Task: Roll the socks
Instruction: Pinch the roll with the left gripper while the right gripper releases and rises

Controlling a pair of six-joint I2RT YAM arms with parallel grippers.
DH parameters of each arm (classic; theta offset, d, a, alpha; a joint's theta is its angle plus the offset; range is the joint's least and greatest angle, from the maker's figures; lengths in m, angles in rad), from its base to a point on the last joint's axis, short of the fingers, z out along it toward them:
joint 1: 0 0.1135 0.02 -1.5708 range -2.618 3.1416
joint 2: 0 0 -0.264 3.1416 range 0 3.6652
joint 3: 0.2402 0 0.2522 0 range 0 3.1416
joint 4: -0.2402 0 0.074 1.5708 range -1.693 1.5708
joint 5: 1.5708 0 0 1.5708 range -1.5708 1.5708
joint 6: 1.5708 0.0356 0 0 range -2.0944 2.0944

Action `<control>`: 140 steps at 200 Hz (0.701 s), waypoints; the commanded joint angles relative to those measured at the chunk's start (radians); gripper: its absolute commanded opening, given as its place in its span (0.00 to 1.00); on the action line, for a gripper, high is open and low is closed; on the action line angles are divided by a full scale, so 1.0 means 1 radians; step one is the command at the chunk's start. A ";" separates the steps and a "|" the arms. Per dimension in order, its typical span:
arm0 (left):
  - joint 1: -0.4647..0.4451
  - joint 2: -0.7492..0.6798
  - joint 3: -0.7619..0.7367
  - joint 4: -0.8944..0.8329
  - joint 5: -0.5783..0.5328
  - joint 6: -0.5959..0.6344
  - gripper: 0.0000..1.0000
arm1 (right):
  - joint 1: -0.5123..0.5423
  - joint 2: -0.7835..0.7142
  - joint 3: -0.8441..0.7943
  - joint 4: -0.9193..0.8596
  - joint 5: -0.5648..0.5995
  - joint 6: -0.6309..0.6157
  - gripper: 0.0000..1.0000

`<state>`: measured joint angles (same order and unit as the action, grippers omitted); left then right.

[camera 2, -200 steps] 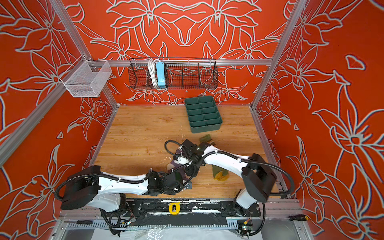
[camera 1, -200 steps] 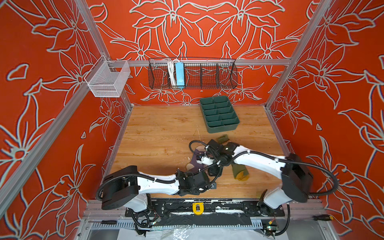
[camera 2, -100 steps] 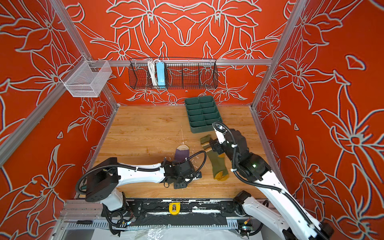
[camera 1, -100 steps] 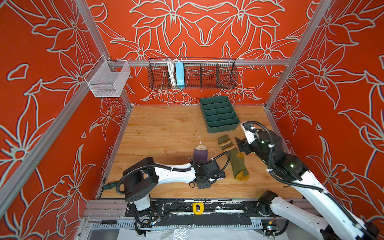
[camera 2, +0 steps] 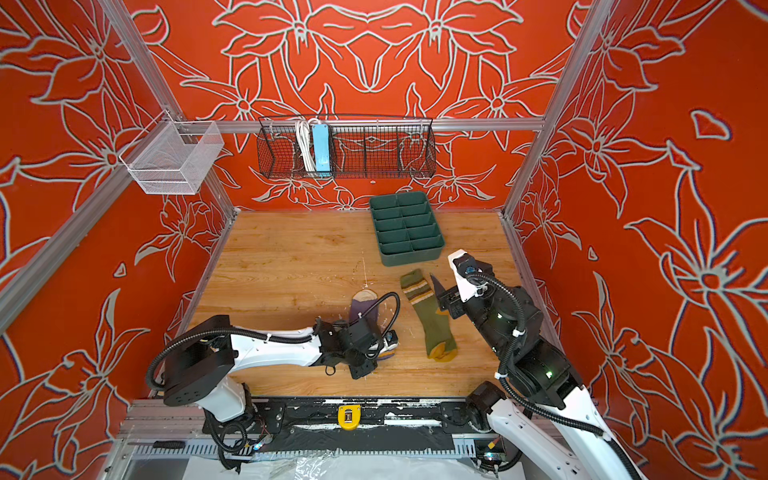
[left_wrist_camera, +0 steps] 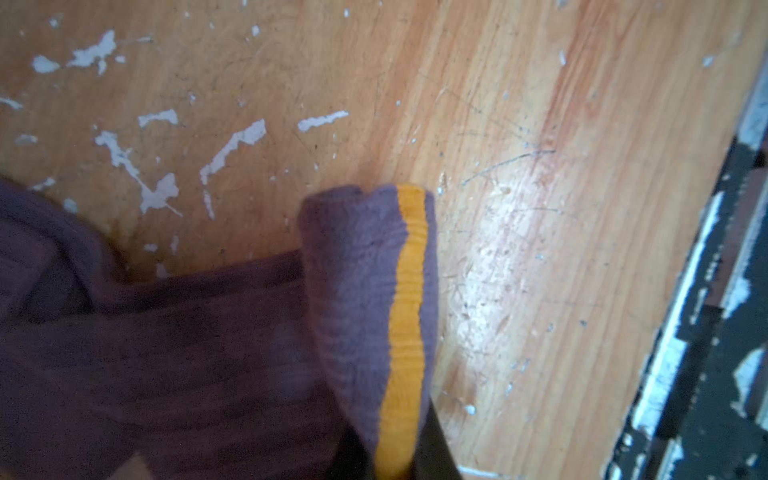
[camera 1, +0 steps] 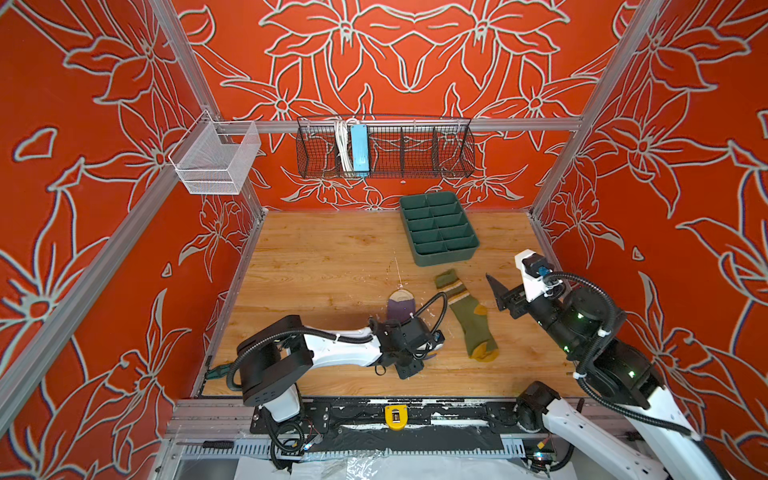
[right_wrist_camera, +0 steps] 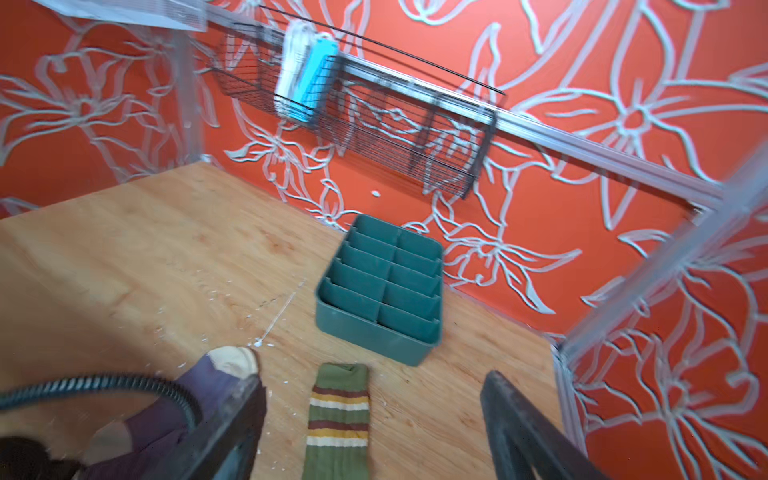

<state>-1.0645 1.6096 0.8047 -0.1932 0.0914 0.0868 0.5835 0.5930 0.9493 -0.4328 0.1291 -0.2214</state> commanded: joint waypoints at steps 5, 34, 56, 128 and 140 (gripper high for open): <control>0.031 -0.012 -0.117 0.015 0.170 -0.071 0.00 | -0.003 0.042 -0.040 -0.080 -0.125 -0.059 0.78; 0.065 -0.041 -0.172 0.050 0.226 -0.088 0.00 | -0.001 0.080 -0.087 -0.116 -0.175 -0.130 0.72; 0.079 -0.045 -0.202 0.076 0.256 -0.104 0.00 | 0.004 0.116 -0.091 -0.208 -0.211 -0.224 0.65; 0.141 -0.002 -0.274 0.209 0.339 -0.136 0.00 | 0.206 -0.002 -0.323 -0.262 -0.317 -0.627 0.61; 0.146 0.022 -0.264 0.203 0.343 -0.133 0.00 | 0.290 0.027 -0.356 -0.266 -0.255 -0.694 0.60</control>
<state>-0.9237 1.5421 0.5755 0.1284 0.4049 -0.0284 0.7547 0.5774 0.6521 -0.6727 -0.1909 -0.7162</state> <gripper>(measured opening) 0.111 0.605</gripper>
